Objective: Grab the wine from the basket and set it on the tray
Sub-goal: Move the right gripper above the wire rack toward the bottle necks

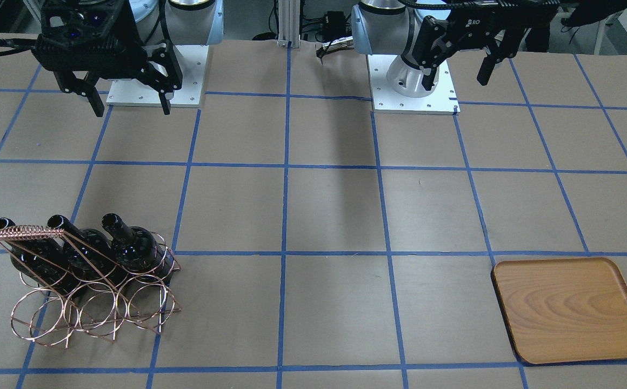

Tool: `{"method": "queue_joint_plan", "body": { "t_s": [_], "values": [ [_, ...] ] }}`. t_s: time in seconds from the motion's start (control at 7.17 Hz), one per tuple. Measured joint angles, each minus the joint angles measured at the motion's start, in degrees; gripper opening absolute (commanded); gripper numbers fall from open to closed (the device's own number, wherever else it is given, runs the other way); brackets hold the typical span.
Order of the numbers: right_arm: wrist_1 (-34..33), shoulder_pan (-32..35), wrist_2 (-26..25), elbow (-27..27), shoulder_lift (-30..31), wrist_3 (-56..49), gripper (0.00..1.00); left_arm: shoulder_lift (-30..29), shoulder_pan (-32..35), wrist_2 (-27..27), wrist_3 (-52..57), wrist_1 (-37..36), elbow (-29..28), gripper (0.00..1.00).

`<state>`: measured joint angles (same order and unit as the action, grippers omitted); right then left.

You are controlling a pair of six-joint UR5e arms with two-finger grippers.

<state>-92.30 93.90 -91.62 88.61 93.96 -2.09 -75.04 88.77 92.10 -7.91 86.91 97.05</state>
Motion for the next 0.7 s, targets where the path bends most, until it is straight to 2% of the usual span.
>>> {"method": "queue_joint_plan", "body": {
  "t_s": [0.42, 0.7],
  "values": [
    [-0.54, -1.83, 0.21, 0.06, -0.3, -2.58, 1.0, -0.29, -0.08, 0.0, 0.19, -0.04, 1.28, 1.0],
    [-1.54, -6.54, 0.78, 0.07, -0.79, -5.66, 1.0, -1.12, -0.09, -0.09, 0.2, -0.1, 1.42, 1.0]
  ]
}}
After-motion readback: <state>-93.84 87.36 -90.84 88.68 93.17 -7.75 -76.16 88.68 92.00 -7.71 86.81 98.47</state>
